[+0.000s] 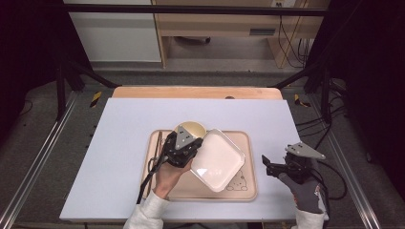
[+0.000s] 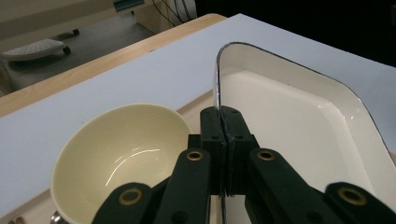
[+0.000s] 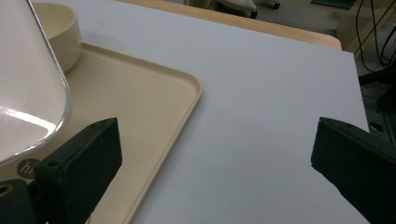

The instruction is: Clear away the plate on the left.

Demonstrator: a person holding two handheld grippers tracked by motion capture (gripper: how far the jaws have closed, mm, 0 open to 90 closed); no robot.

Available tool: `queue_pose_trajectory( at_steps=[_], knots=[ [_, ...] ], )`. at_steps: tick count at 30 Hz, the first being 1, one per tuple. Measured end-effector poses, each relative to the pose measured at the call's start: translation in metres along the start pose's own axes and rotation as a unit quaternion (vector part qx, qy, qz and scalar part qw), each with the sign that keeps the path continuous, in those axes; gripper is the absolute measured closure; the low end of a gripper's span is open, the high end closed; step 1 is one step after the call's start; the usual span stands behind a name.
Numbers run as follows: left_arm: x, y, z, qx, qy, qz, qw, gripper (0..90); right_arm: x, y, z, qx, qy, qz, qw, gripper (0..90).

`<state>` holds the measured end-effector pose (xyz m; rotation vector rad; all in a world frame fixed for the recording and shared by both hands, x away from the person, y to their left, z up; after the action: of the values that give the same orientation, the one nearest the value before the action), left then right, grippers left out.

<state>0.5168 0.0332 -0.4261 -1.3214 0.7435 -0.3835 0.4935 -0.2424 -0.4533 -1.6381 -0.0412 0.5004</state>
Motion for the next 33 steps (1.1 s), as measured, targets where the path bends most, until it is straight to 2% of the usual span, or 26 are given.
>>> queue_pose_trajectory(
  at_steps=[13,33],
  knots=[
    [0.023,0.011,-0.012,0.007,0.009,0.028,0.9996,88.8,0.0,-0.001,0.0,0.003,-0.001,-0.002,1.0,2.1],
    [0.042,0.027,-0.022,0.0,0.021,0.057,0.9981,88.8,-0.001,-0.001,0.0,0.004,-0.002,-0.003,1.0,2.1]
  ],
)
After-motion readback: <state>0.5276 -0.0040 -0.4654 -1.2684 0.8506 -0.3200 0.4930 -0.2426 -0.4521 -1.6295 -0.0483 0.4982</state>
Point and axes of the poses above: each handheld gripper's, and its own axes: x roughly forward along the jaws, y roughly out of its underside, z roughly to its left, the point moved 8 cm from there along x, roughly forward along the jaws, and after that the axes turned 13 degrees about -z, right-handed, at the moved point
